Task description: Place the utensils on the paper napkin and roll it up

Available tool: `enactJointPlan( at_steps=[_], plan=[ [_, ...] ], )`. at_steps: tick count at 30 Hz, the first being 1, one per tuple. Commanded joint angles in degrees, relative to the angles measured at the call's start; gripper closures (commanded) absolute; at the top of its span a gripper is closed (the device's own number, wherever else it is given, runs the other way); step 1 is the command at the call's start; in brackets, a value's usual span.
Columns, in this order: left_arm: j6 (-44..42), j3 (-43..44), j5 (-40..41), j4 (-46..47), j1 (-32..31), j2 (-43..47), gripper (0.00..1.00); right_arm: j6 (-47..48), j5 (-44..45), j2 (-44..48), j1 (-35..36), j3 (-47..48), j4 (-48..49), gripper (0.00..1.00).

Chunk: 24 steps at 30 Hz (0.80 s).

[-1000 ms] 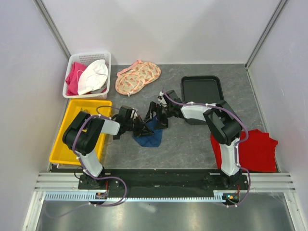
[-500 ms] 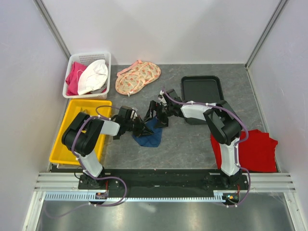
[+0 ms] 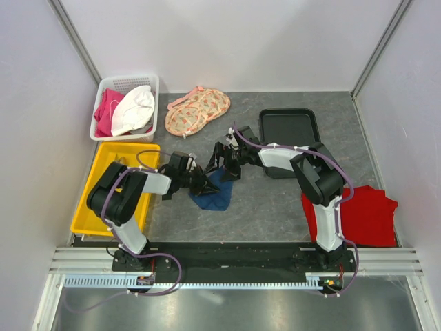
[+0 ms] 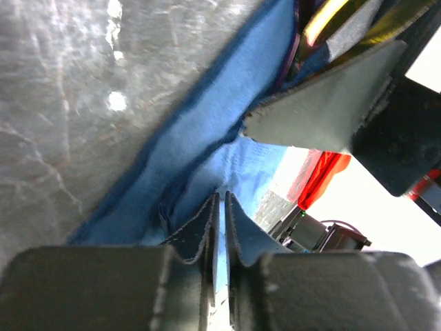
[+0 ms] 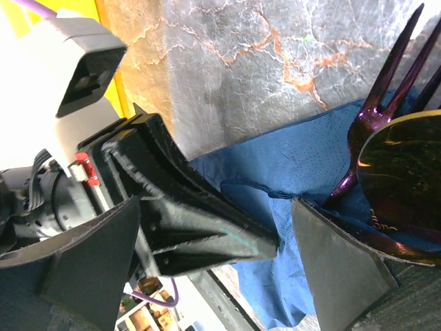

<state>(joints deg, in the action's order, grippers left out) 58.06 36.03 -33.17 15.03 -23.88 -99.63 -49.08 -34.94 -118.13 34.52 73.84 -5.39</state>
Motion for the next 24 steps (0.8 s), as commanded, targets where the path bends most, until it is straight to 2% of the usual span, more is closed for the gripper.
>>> enactJointPlan(
  at_steps=[1, 5, 7, 12, 14, 18, 24],
  plan=[
    [-2.5, 0.4, -0.8, -2.9, 0.5, 4.8, 0.82, 2.4, 4.1, -2.8, -0.3, 1.1, -2.2, 0.02],
    [-4.3, -1.6, -1.1, -9.6, 2.7, 11.8, 0.63, 2.3, 4.1, -3.3, -0.4, 1.6, -2.4, 0.02],
    [-5.8, -2.3, -0.8, -14.6, 5.1, 14.4, 0.59, 2.4, 4.2, -3.2, -0.3, 1.7, -2.4, 0.02],
    [-14.0, -1.8, 2.7, -27.6, 12.6, 20.0, 0.40, 2.4, 4.1, -3.1, -0.3, 1.6, -2.6, 0.02],
    [-16.8, -1.1, 4.2, -31.5, 14.2, 20.2, 0.38, 2.4, 4.0, -3.1, -0.4, 1.5, -2.6, 0.02],
    [-18.9, -0.7, 7.8, -33.7, 15.5, 19.7, 0.34, 2.3, 3.8, -3.2, -0.3, 1.3, -2.7, 0.02],
    [-18.7, -1.5, 8.9, -28.4, 15.6, 17.2, 0.31, 2.4, 3.6, -3.2, -0.4, 1.1, -2.7, 0.02]
  ],
)
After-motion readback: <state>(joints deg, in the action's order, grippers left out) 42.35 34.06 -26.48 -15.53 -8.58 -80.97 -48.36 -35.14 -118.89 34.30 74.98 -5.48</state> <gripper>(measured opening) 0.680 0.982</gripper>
